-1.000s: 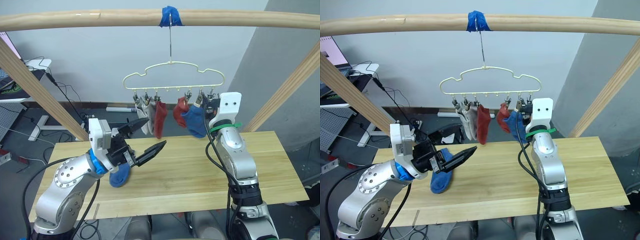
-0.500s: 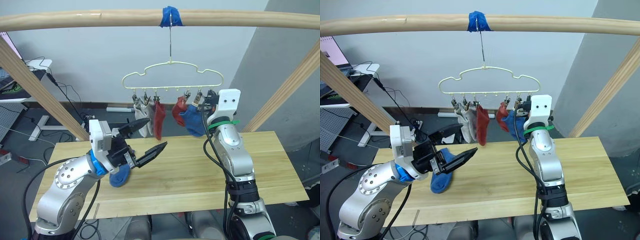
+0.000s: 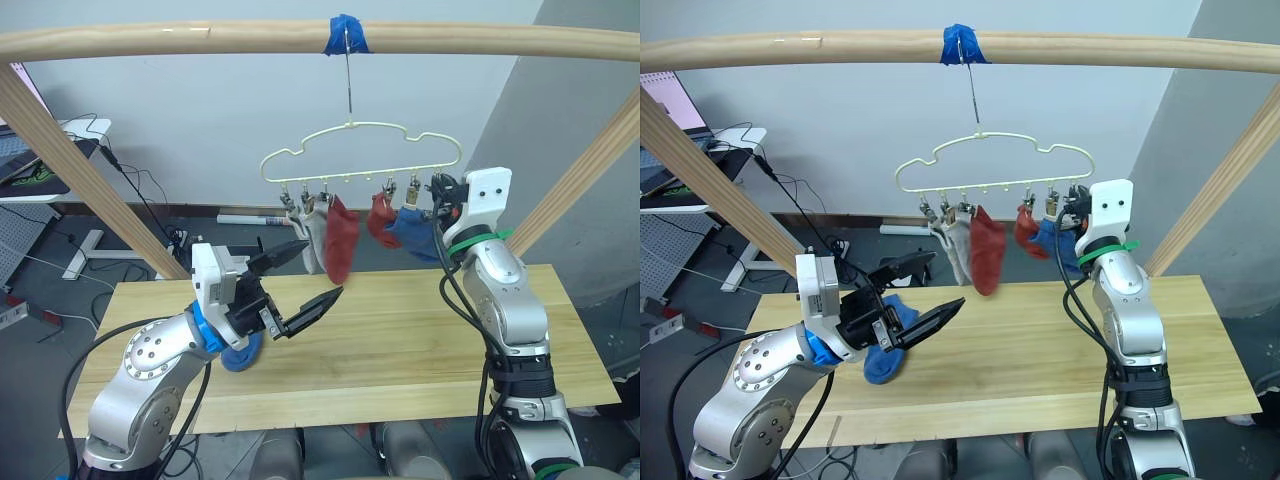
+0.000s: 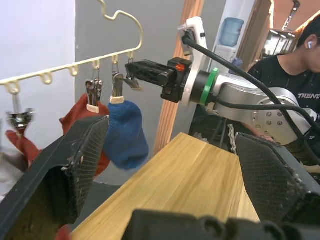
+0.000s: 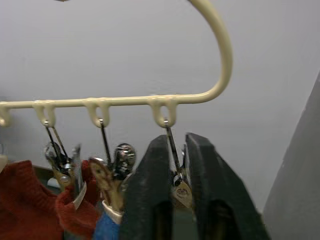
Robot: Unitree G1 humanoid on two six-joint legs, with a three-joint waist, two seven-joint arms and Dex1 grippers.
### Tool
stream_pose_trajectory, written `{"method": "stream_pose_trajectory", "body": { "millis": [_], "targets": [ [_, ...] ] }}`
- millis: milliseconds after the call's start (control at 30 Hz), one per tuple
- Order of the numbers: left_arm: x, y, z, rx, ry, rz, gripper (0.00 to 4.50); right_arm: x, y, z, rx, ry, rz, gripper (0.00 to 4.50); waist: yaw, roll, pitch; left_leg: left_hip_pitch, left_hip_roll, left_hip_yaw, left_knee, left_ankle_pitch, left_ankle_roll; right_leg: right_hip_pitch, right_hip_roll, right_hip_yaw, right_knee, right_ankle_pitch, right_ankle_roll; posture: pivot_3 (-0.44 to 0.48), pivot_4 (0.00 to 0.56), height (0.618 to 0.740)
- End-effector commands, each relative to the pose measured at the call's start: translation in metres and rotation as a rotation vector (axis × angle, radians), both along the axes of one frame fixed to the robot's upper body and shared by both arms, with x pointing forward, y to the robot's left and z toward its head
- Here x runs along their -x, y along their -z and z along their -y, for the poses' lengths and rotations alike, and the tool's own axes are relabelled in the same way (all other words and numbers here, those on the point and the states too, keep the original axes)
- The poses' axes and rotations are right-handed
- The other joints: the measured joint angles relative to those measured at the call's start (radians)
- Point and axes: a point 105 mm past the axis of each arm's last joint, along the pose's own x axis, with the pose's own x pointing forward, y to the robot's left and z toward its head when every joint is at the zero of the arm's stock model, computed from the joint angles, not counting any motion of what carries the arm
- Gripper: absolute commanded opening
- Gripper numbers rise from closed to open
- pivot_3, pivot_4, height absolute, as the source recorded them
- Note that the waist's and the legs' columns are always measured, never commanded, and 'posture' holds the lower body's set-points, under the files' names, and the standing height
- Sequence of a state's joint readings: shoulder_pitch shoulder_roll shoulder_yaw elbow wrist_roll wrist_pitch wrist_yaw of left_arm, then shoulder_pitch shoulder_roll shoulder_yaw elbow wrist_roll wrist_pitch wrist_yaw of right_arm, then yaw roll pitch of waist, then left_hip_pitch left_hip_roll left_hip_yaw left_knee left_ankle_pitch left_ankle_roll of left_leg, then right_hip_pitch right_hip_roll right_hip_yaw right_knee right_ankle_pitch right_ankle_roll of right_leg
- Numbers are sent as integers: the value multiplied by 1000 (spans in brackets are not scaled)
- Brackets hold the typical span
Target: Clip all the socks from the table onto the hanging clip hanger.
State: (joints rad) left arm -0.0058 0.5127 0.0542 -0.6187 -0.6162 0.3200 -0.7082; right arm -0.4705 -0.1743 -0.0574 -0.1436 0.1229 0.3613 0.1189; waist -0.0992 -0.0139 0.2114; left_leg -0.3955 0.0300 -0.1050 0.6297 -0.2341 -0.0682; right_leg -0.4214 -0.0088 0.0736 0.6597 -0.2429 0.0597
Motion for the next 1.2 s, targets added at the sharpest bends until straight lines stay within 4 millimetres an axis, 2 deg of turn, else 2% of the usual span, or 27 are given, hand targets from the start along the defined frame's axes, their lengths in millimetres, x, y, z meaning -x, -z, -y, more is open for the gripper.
{"method": "stream_pose_trajectory", "body": {
  "millis": [33,200,233,300,600,700,867,1200],
  "targets": [
    [5,-9,3,7,11,51,4500,4,-12,-2,-13,-19,42,1872,0,0,0,0,0,0,0,0,0,0,0,0,0,0,0,-86,174,740],
    [4,-10,4,11,10,50,4500,9,-9,8,34,35,59,3629,2,0,0,0,0,0,0,0,0,0,0,0,0,0,0,-86,174,740],
    [5,-10,4,11,11,50,4500,11,-8,8,37,40,61,4089,3,0,0,0,0,0,0,0,0,0,0,0,0,0,0,-85,180,740],
    [5,-11,4,10,12,51,4500,13,-7,8,38,43,62,4470,3,0,0,0,0,0,0,0,0,0,0,0,0,0,0,-85,180,740],
    [5,-12,6,8,20,50,4500,15,4,-1,19,77,23,4470,1,0,0,1,0,0,0,0,0,0,0,0,1,0,0,-88,184,740],
    [5,-12,6,6,21,50,4500,15,3,-4,13,80,32,3942,1,0,0,1,0,0,0,0,0,0,0,0,1,0,0,-88,184,740],
    [6,-12,7,5,21,51,4500,14,6,-10,10,90,20,2225,1,0,0,1,0,0,0,0,0,0,0,0,1,0,-1,-81,183,740],
    [6,-13,7,1,24,52,4500,11,9,-8,29,131,16,2225,3,0,0,1,0,0,0,0,0,0,0,0,1,-1,-1,-80,183,740]
  ]
}}
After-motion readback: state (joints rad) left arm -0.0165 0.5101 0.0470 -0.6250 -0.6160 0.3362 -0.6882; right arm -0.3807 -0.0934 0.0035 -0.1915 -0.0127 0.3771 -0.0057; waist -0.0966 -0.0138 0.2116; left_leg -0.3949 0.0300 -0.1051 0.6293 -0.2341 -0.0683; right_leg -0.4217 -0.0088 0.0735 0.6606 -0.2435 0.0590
